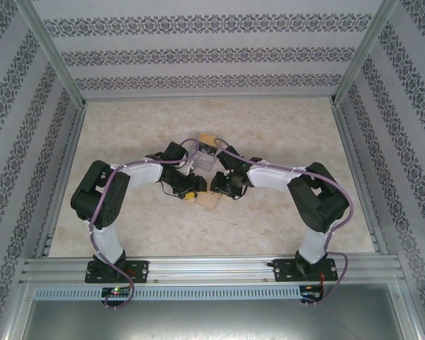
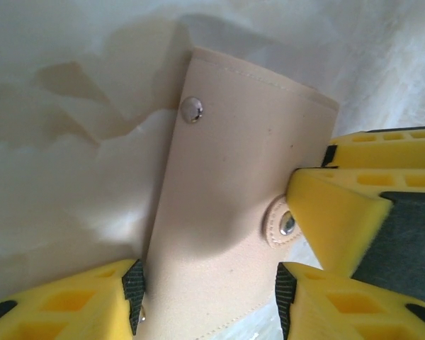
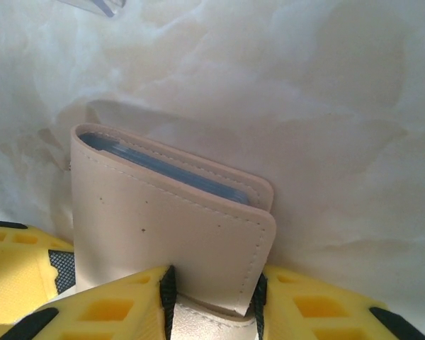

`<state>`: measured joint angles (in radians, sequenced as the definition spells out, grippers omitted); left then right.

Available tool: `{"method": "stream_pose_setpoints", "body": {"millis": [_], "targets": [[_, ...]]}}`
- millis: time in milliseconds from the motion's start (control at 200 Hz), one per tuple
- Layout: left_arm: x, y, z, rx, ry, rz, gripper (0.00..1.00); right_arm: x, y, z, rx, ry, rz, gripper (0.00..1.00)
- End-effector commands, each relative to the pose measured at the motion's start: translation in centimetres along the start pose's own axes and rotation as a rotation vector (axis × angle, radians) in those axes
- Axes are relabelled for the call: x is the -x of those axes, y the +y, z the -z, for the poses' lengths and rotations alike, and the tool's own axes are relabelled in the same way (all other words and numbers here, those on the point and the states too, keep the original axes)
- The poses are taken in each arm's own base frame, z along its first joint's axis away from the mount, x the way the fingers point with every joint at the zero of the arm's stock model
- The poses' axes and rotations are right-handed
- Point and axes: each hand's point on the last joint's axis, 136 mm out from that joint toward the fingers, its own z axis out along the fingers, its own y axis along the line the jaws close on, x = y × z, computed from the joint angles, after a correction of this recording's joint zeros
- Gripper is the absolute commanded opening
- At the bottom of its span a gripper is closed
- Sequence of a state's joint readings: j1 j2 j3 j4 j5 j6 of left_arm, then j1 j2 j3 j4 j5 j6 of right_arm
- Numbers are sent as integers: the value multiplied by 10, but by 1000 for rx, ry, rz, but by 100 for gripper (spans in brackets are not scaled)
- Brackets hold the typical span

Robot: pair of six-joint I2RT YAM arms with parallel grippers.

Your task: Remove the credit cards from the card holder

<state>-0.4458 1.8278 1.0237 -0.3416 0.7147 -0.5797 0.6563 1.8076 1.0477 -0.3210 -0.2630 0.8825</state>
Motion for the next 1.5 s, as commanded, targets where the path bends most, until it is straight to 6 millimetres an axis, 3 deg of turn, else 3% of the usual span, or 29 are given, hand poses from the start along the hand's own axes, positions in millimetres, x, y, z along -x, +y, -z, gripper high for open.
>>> {"method": "stream_pose_setpoints", "body": {"millis": [0, 180, 315, 595, 739, 889, 1099, 1494], "targets": [[2, 19, 0, 133, -14, -31, 52, -5, -6, -10, -23, 36, 13, 37], [-2, 3, -13, -2, 34, -19, 49, -5, -5, -13, -15, 45, 28, 37], [-5, -12, -10, -73, 51, -41, 46, -3, -3, -17, 4, 48, 36, 37], [0, -30, 12, -98, -19, -142, 11, 11, -5, 4, 9, -15, 23, 42], [2, -31, 18, -82, -45, -153, 1, 13, -6, 20, -41, -55, 58, 48], [1, -33, 22, -79, -53, -159, 0, 12, 2, 32, -68, -91, 112, 52], [1, -33, 21, -81, -51, -152, 0, 3, 18, 21, -30, -46, 142, 52], [0, -35, 23, -88, -51, -155, 0, -1, 5, 9, -144, -23, 153, 41]]}}
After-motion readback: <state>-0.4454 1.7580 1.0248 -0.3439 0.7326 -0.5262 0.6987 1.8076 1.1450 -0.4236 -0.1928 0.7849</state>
